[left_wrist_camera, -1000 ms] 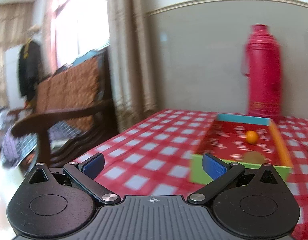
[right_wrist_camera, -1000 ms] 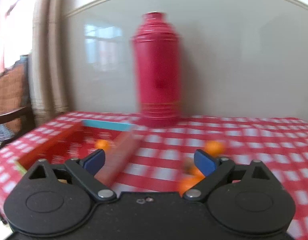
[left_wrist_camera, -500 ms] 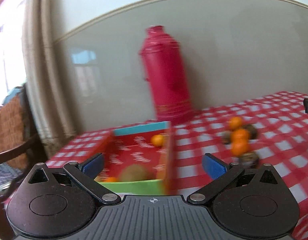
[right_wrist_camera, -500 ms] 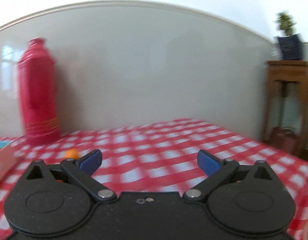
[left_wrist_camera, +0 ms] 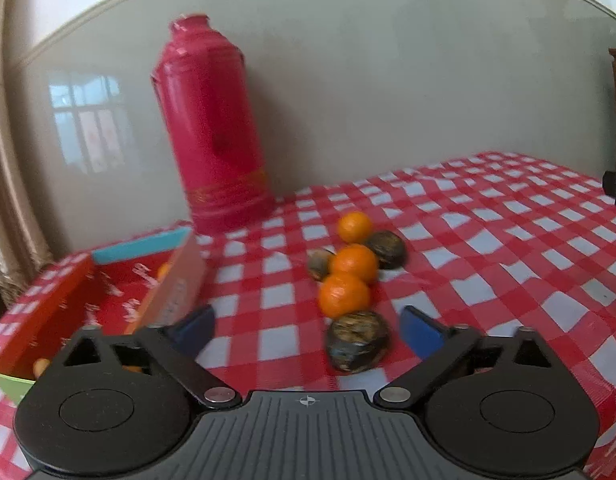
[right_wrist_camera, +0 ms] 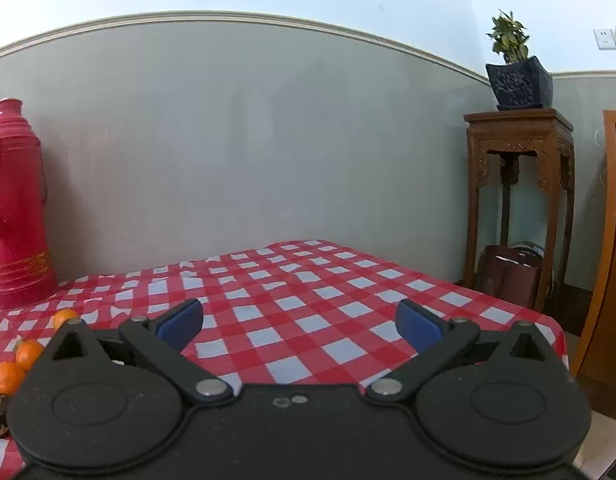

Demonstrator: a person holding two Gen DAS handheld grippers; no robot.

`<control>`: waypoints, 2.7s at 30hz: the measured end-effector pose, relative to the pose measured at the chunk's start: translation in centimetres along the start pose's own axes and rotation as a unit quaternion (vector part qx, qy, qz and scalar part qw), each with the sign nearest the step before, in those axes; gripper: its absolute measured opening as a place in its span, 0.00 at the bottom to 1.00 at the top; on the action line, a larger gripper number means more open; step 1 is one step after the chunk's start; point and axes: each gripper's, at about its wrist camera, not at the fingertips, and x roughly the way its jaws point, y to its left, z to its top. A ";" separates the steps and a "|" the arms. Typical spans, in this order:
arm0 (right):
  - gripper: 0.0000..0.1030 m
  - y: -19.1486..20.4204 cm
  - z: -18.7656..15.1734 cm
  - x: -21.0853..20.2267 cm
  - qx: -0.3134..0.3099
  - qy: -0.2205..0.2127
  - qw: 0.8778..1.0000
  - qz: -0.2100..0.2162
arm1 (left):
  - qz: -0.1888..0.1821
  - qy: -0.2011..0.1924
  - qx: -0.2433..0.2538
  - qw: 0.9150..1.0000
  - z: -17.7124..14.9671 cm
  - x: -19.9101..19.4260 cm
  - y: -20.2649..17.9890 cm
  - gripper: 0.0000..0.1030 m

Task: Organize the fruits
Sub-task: 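Move the left gripper over to the dark round dried fruit, then close the left gripper on the dark round fruit, then carry the dark fruit with the left gripper into the box and release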

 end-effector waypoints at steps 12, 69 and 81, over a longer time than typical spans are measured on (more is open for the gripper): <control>0.95 -0.4 -0.1 0.2 0.004 0.011 1.000 0.001 | -0.015 0.049 -0.025 0.998 -0.2 3.6 -1.4 0.85; 0.95 6.5 -0.9 0.0 -0.033 0.037 0.994 0.094 | 0.145 0.024 -0.133 0.980 0.7 3.3 15.2 0.44; 0.95 10.1 -1.5 -0.2 -0.045 0.035 0.988 0.146 | 0.197 0.089 -0.194 0.957 -2.0 6.4 21.1 0.44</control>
